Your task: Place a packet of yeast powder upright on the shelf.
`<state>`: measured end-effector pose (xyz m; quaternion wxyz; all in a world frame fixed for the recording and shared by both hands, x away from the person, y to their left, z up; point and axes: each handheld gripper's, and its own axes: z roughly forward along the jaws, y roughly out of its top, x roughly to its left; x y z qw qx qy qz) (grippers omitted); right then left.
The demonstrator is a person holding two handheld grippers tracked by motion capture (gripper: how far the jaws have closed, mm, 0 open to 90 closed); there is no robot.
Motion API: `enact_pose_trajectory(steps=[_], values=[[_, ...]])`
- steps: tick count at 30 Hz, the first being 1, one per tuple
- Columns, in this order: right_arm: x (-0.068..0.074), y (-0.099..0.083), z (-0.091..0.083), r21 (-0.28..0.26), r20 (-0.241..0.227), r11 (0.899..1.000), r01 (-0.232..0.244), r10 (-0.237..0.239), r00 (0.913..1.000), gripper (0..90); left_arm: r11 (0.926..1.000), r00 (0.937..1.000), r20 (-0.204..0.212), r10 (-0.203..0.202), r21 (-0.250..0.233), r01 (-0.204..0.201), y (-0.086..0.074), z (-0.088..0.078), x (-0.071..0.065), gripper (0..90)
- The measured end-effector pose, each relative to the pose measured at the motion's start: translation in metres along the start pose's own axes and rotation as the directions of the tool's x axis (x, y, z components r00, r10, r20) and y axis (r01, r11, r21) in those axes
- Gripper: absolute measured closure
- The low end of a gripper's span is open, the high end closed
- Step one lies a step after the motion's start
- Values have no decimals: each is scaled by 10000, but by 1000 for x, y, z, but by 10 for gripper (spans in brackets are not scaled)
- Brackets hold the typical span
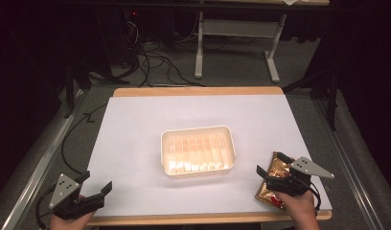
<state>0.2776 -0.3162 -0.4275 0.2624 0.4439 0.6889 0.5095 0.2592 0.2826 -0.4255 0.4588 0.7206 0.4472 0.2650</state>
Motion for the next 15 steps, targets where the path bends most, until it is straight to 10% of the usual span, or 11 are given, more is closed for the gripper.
enact_pose_trajectory(steps=[15], values=[[-7, -10, -31, 73, 672, 9992, -397, 391, 9970, 86, 9997, 9995, 266, 170, -162, -165, 14, 23, -6, 152]])
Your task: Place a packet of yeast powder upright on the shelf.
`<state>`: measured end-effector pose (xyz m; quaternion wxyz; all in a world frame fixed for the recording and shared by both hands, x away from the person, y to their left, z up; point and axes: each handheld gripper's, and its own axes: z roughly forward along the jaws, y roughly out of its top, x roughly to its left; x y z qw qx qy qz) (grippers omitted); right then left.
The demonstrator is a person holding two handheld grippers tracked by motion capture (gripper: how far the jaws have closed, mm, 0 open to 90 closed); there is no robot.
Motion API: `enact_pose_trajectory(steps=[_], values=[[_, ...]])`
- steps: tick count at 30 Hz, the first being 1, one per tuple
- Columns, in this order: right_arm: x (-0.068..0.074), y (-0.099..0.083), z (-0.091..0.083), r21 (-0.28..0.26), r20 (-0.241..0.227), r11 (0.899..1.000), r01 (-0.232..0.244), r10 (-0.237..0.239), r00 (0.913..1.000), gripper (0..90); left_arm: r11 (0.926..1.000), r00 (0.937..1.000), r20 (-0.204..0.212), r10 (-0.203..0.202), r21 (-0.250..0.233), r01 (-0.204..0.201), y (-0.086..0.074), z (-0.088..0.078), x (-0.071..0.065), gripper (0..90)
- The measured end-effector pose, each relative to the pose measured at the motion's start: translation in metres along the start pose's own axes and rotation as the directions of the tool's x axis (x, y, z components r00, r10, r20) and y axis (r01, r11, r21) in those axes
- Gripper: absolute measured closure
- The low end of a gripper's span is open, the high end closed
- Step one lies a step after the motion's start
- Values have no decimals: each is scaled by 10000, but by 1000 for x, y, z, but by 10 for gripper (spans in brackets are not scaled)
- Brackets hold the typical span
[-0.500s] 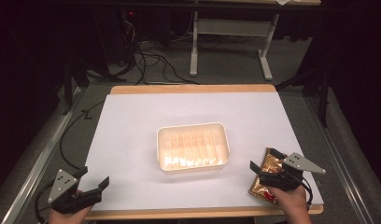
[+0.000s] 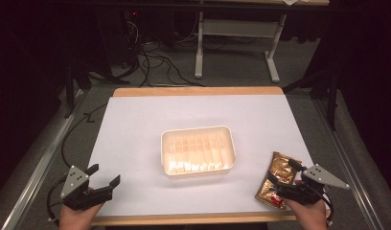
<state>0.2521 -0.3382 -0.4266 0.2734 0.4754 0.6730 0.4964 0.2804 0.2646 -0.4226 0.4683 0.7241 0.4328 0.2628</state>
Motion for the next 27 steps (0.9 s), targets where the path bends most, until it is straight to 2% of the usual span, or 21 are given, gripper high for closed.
enact_pose_trajectory(steps=[2, 4, 9, 10, 11, 17, 20, 22, 23, 26, 27], values=[[-4, -5, -6, 111, 189, 9999, -52, 50, 9998, 131, 10000, 10000, -24, 76, -23, -76, 3, 3, -2, 152], [-9, -10, -12, 224, 365, 9997, -24, 15, 9993, 180, 10000, 9999, 148, 84, 31, -85, 5, 9, -3, 152], [-29, -28, -23, 803, 1019, 9958, -435, 352, 9942, 374, 9997, 9987, 454, 216, 112, -221, 10, 21, -8, 152], [-36, -36, -26, 1088, 1237, 9925, -553, 417, 9914, 454, 9997, 9985, 491, 237, 72, -240, 11, 23, -9, 152], [-36, -36, -26, 1088, 1237, 9925, -553, 417, 9914, 454, 9997, 9983, 526, 252, 44, -255, 11, 24, -9, 152], [-50, -54, -36, 1980, 1943, 9701, -1404, 1015, 9757, 696, 9992, 9973, 625, 386, -63, -383, 16, 31, -11, 152], [-50, -56, -36, 2269, 1900, 9626, -1480, 1054, 9761, 817, 9991, 9965, 726, 422, -66, -418, 17, 34, -12, 152], [-48, -56, -34, 2583, 1767, 9540, -1522, 1083, 9783, 887, 9990, 9962, 747, 453, -48, -450, 17, 35, -12, 152], [-48, -56, -32, 2756, 1652, 9503, -1448, 1016, 9810, 900, 9989, 9962, 739, 462, -31, -461, 17, 35, -12, 152], [-44, -59, -24, 3394, 1291, 9297, -1430, 1045, 9861, 900, 9989, 9964, 709, 465, -66, -461, 16, 32, -12, 152], [-44, -59, -24, 3394, 1291, 9297, -1430, 1045, 9861, 900, 9989, 9964, 709, 465, -66, -461, 16, 32, -12, 152]])
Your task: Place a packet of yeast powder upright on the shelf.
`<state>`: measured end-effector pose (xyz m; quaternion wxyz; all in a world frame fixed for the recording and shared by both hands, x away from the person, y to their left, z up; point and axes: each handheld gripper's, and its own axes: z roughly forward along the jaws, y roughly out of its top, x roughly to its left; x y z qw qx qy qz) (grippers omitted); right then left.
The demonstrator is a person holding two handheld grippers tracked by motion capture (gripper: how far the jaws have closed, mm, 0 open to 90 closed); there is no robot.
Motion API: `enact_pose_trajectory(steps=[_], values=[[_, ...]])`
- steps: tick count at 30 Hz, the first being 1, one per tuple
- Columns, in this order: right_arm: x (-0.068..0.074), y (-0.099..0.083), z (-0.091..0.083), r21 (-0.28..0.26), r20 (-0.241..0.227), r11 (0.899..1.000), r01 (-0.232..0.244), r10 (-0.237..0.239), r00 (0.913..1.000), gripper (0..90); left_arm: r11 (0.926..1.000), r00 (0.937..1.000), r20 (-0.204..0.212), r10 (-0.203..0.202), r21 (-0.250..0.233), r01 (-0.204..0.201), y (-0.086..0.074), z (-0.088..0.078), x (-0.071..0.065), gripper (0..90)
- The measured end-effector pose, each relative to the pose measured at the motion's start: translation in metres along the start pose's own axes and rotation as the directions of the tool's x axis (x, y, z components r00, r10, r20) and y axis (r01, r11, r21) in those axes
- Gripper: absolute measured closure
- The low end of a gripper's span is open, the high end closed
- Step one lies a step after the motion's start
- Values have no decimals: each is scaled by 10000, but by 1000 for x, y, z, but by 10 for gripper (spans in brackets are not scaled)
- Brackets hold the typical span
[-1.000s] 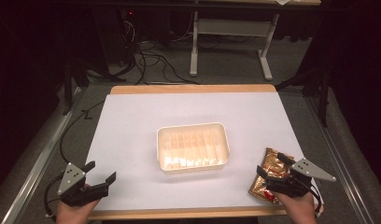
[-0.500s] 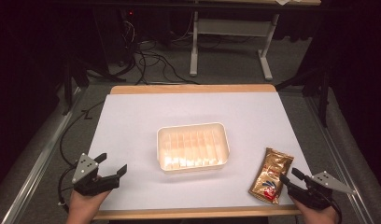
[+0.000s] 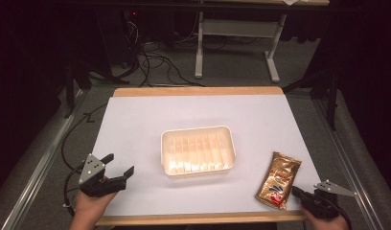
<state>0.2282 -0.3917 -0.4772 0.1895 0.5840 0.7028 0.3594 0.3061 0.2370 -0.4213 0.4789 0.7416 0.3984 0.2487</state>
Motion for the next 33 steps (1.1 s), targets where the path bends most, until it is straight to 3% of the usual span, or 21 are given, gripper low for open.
enact_pose_trajectory(steps=[4, 13, 15, 16, 22, 24, 25, 28, 29, 31, 33], values=[[4, 3, 3, 150, -312, 9999, 82, -77, 9995, 900, 10000, 10000, -51, -41, -26, 41, -1, -3, 1, 152], [24, 18, 20, 394, -986, 9946, 960, -917, 9909, 900, 9998, 9990, -408, -200, -35, 199, -8, -19, 6, 152], [35, 25, 29, 441, -1348, 9892, 1399, -1329, 9819, 900, 9997, 9983, -525, -264, -16, 264, -11, -24, 8, 153], [35, 25, 29, 441, -1348, 9892, 1399, -1329, 9819, 900, 9996, 9979, -583, -297, -16, 297, -12, -26, 9, 153], [60, 38, 44, 513, -1900, 9709, 2338, -2204, 9567, 899, 9989, 9954, -843, -465, -27, 465, -18, -38, 12, 153], [66, 41, 46, 462, -1971, 9666, 2520, -2385, 9509, 894, 9987, 9946, -903, -506, -25, 505, -19, -40, 12, 155], [69, 45, 42, 137, -2085, 9672, 2535, -2452, 9468, 893, 9986, 9942, -935, -525, -6, 527, -20, -41, 13, 155], [73, 54, 31, -868, -1632, 9630, 2550, -2662, 9500, 900, 9984, 9937, -975, -552, 34, 558, -22, -41, 13, 155], [73, 54, 31, -868, -1632, 9630, 2550, -2662, 9500, 900, 9984, 9937, -975, -552, 34, 558, -22, -41, 13, 155], [74, 59, 28, -1263, -1359, 9633, 2367, -2532, 9578, 900, 9983, 9936, -978, -562, 92, 574, -23, -41, 13, 155], [71, 62, 33, -1210, -1254, 9657, 2299, -2446, 9615, 900, 9982, 9934, -990, -573, 89, 585, -23, -42, 13, 155]])
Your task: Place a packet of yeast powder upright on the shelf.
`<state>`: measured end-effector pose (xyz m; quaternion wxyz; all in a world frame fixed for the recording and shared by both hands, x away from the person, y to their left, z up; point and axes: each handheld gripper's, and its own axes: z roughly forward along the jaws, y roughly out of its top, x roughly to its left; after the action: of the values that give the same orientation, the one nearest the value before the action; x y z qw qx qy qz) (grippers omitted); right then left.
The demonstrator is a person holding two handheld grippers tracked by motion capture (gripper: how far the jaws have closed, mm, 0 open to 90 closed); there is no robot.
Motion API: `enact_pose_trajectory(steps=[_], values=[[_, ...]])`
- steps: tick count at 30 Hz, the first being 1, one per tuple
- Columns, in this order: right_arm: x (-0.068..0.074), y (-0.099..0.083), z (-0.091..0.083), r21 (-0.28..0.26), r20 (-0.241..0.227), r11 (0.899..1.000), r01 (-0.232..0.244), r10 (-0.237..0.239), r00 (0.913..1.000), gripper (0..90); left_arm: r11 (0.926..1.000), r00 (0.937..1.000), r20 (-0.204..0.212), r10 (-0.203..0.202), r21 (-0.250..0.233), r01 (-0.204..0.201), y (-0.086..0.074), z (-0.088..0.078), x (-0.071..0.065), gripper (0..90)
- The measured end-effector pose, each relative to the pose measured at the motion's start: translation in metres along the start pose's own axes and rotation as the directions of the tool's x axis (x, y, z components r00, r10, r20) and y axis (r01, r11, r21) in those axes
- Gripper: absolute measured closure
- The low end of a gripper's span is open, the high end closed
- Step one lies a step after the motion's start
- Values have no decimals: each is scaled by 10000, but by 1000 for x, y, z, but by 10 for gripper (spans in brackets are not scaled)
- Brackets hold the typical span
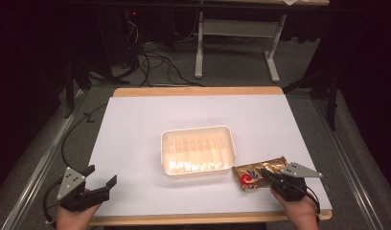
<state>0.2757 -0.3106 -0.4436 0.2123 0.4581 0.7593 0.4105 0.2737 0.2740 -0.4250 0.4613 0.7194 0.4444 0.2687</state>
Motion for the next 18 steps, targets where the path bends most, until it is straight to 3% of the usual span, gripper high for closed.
enact_pose_trajectory(steps=[1, 2, 6, 9, 13, 18], values=[[-3, -3, 6, 402, 2, 9991, -136, 136, 9999, 900, 10000, 10000, 11, -34, -45, 34, 0, 0, 0, 155], [-3, -3, 6, 402, 2, 9991, -136, 136, 9999, 900, 10000, 10000, 11, -34, -45, 34, 0, 0, 0, 155], [-5, -15, 11, 1239, -159, 9915, -386, 409, 9990, 900, 9999, 10000, 43, -62, -79, 63, 1, 1, 0, 155], [-4, -17, 12, 1403, -197, 9898, -252, 283, 9994, 900, 10000, 9999, 100, -25, -45, 26, 2, 3, -1, 155], [-3, -14, 5, 1110, -124, 9937, -186, 201, 9997, 865, 10000, 9997, 234, 81, 8, -82, 3, 6, -3, 155], [-11, -13, -7, 409, 5, 9969, -672, 672, 9977, 809, 10000, 9998, 196, -52, -26, 52, 3, 7, -2, 155]])
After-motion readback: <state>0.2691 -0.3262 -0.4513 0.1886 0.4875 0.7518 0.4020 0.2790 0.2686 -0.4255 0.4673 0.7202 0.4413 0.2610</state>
